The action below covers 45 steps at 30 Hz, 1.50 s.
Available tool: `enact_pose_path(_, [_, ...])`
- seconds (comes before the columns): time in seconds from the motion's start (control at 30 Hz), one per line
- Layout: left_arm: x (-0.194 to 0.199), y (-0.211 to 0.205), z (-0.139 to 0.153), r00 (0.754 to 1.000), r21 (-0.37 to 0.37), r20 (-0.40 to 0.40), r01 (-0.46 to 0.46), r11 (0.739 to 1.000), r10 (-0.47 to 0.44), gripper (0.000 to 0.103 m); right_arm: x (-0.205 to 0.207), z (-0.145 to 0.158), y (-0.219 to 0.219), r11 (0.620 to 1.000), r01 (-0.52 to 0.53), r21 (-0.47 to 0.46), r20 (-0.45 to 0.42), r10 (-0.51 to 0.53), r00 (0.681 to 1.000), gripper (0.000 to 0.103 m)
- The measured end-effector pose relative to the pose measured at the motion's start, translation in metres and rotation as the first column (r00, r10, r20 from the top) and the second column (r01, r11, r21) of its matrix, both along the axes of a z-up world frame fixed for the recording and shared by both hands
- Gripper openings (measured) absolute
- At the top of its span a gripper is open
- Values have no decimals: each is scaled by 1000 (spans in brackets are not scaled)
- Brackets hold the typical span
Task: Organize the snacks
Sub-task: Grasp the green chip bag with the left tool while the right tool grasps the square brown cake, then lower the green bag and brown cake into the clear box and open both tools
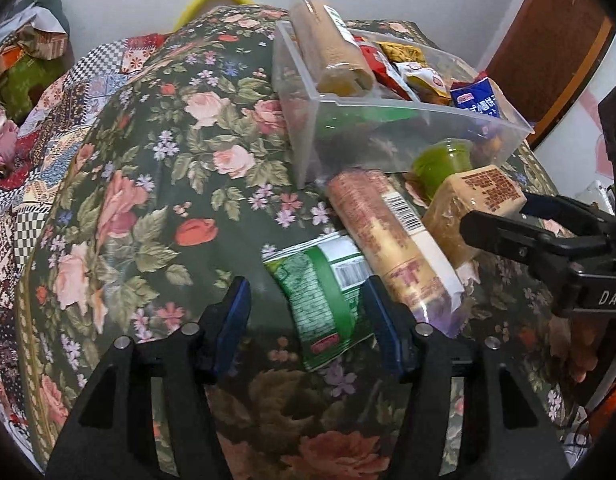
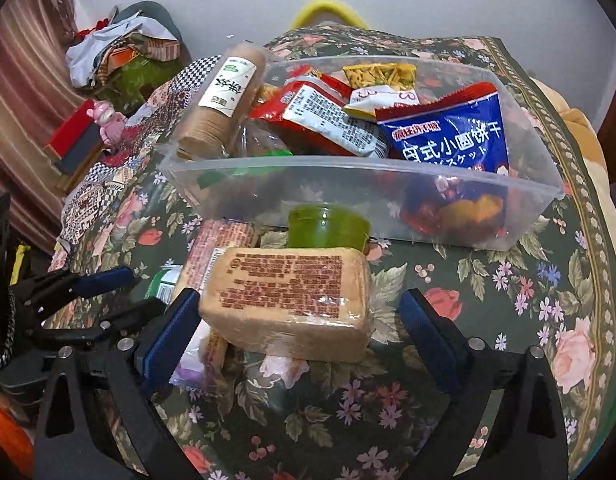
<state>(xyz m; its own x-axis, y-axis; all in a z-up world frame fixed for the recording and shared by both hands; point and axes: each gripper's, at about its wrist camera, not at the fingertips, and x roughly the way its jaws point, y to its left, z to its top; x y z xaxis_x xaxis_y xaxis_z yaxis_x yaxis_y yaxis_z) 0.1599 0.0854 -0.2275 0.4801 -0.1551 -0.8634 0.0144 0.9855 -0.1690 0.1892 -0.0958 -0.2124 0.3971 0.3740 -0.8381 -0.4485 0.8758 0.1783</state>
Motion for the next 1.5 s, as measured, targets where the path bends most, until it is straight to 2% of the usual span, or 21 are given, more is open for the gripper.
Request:
enact_pose_path(0.03, [1, -2, -1, 1000, -4, 0, 3, 1000, -3, 61, 0, 0, -1, 1000, -8, 9, -4, 8, 1000, 90])
enact_pose_path(0.07, [3, -3, -2, 1000, -12, -2, 4, 1000, -4, 62, -1, 0, -3, 1000, -20, 15, -8, 21, 1000, 82])
enact_pose_path(0.1, [5, -4, -4, 1000, -21, -9, 1, 1000, -2, 62, -3, 0, -3, 1000, -22, 9, -1, 22, 1000, 80])
enact_pose_path(0.2, [11, -6, -11, 1000, -58, -26, -16, 998, 15, 63, -5, 2, -7, 1000, -11, -10, 29, 11, 1000, 79])
enact_pose_path(0.3, [14, -14, -15, 1000, -12, -4, -15, 1000, 15, 63, -7, 4, -15, 1000, 5, -12, 39, -4, 999, 78])
enact_pose_path(0.53, [9, -15, -9, 999, 13, 30, -14, 1000, 13, 44, -9, 11, -37, 999, 50, -10, 56, -50, 997, 77])
enact_pose_path(0.8, [0, -10, 30, 993, 10, 111, -37, 999, 36, 44, -15, 34, -48, 998, 66, 21, 106, -68, 992, 77])
enact_pose_path(1.13, [4, -28, 90, 968, 2, 251, -5, 1000, 5, 44, -15, 72, -58, 994, 77, 80, 203, -92, 975, 77])
enact_pose_path(1.5, [44, -45, 115, 952, -22, 307, 15, 1000, -8, 44, 12, 92, -59, 987, 96, 125, 247, -125, 961, 77])
